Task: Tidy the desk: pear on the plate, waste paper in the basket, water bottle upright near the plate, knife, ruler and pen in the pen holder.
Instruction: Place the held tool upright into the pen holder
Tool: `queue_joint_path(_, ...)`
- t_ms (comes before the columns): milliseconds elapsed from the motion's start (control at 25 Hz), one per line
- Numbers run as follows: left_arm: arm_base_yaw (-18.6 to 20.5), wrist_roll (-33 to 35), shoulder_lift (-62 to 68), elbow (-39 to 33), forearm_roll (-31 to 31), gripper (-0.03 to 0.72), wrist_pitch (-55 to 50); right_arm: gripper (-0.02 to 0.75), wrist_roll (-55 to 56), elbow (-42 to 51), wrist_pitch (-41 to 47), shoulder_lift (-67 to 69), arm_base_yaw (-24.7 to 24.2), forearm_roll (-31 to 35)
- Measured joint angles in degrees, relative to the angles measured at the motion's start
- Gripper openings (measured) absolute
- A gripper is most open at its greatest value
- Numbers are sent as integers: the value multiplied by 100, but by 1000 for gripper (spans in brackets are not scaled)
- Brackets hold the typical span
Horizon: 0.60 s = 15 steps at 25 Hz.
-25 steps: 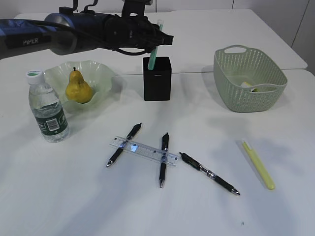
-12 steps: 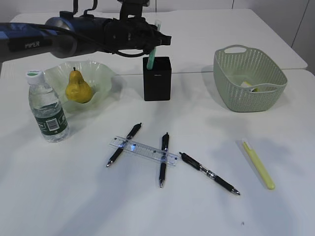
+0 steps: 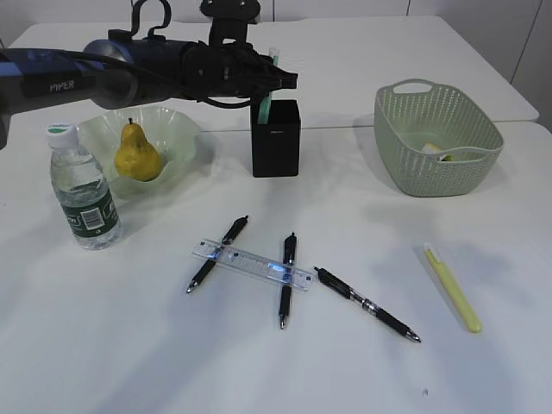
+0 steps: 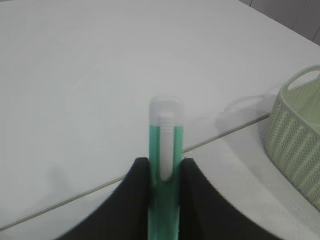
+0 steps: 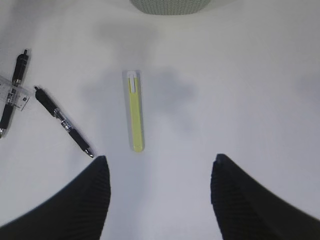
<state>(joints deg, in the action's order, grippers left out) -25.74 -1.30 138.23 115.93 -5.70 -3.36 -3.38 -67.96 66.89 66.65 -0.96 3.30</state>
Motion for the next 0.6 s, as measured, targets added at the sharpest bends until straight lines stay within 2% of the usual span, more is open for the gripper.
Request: queue_joint_path(600, 0, 0, 177, 0, -24, 110, -161, 498, -10, 0, 0, 0, 0, -13)
